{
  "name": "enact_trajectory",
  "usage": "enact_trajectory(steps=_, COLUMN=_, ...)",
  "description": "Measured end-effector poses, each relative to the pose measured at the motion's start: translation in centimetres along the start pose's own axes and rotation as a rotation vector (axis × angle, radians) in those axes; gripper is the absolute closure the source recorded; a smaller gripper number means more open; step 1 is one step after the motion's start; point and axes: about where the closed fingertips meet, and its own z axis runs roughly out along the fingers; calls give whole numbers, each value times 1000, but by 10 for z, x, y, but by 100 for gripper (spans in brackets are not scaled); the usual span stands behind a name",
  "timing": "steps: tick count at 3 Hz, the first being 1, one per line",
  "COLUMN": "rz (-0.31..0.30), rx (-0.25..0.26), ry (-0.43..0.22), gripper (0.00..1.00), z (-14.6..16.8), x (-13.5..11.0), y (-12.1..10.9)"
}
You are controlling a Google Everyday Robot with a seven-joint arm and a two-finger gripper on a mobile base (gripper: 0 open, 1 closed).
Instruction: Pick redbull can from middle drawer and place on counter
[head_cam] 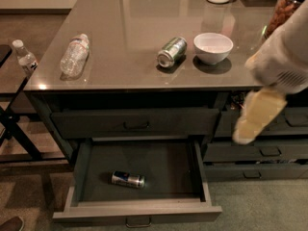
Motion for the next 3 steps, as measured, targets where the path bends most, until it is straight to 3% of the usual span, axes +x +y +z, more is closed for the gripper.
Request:
enact_trajectory(steps=1, rz=119, rx=-47, ry=25, gripper=0, z=63, x=-3, y=26)
enact_trajectory(steps=2, rz=119, rx=-47, ry=25, gripper=0, z=63, x=-4, y=26)
enact_trajectory(steps=3, rz=139, rx=-104, ry=8, gripper=0, z=89, x=-5, y=42)
